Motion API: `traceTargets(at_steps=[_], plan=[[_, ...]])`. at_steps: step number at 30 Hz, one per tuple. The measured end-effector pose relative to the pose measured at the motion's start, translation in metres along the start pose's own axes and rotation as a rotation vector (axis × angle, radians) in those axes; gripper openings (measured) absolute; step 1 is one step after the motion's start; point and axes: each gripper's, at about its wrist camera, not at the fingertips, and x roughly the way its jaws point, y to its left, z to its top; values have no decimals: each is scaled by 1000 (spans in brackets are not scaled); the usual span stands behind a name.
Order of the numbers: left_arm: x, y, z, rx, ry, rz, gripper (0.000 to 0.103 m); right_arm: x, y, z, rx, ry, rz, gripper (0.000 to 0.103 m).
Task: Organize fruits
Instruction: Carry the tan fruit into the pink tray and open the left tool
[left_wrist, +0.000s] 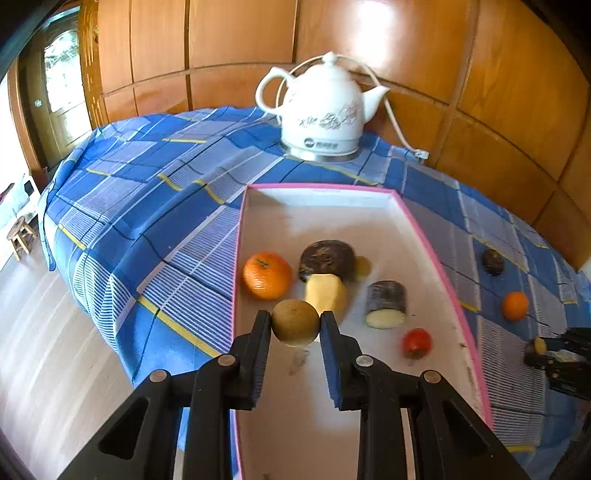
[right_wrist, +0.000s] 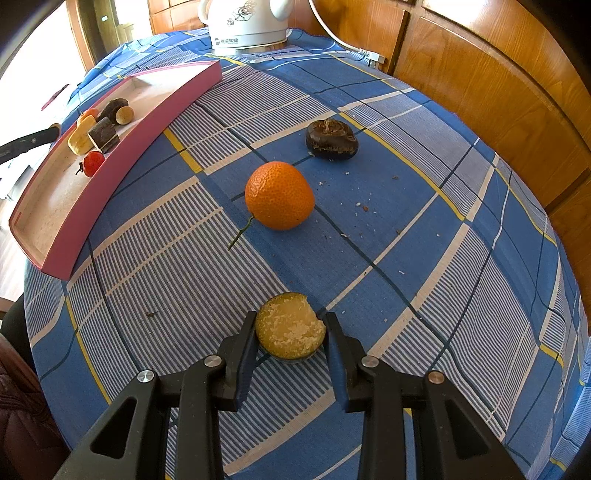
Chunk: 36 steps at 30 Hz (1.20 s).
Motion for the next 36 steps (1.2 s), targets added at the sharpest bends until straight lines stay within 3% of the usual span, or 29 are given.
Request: traceTargets(at_steps=[5,13,18,24,36], plan=[[14,3,1,-7,12,25,33,0,0,0,2,-1,0,35],[-2,-4,-3,0,-34,65,40,0,0,0,0,-2,-3,34],[-21,-22,-4,33,-81,33,47,0,0,-1,-1,-3,-4,35],[-37,-46,-5,91,-111,-14,48,0,1,-1,-2,-5,-8,34],[-41,-56,-8,108,-100,-50,49,-2,1,-1,-1,-7,-9,34]])
